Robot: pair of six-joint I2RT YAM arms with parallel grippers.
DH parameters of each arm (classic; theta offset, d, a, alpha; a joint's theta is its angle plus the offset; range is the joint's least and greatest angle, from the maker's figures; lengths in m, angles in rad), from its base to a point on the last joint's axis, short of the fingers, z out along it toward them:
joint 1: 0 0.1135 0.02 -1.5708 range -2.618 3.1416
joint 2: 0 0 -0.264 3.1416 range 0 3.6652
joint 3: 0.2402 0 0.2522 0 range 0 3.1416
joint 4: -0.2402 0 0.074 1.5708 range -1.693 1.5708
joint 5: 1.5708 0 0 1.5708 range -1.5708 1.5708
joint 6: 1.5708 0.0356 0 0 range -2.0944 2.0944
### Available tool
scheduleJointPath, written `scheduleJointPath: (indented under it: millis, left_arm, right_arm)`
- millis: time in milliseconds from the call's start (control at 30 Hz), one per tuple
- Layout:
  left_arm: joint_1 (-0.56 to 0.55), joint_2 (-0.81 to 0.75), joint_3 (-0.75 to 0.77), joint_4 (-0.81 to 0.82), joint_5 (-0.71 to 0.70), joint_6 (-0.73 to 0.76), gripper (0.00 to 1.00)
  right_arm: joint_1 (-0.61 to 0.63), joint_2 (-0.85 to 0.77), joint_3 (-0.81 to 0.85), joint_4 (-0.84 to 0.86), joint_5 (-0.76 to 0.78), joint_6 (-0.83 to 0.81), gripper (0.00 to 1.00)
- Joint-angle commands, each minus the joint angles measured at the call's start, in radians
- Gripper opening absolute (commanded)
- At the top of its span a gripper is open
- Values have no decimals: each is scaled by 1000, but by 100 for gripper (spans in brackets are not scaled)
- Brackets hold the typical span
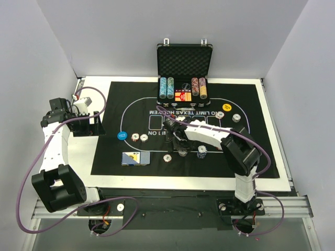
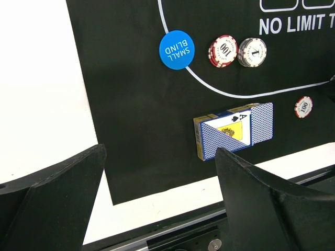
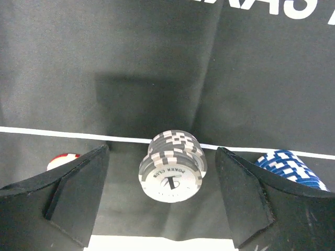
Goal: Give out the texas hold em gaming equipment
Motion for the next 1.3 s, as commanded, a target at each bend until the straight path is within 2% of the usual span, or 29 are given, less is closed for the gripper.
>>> scheduleJointPath:
  millis: [0, 233, 400, 933, 1100, 1267]
  left_arm:
    - [7, -31, 35, -7, 21, 6, 97]
    - [8, -28, 29, -4, 18, 8, 97]
    - [8, -28, 29, -2, 15, 9, 97]
    - [7, -26, 8, 10, 10, 11, 97]
    - [5, -21, 2, 14, 13, 9, 97]
    - [8, -23, -6, 18, 15, 8, 97]
  right_arm:
    - [4, 6, -26, 6, -8, 25, 76]
    - [4, -11, -73, 39, -9, 42, 71]
    - [4, -20, -96, 53, -19, 47, 60]
    - [4, -79, -138, 16, 29, 35, 57]
    - [4, -83, -136, 18, 24, 36, 43]
    - [4, -100, -127, 16, 17, 36, 37]
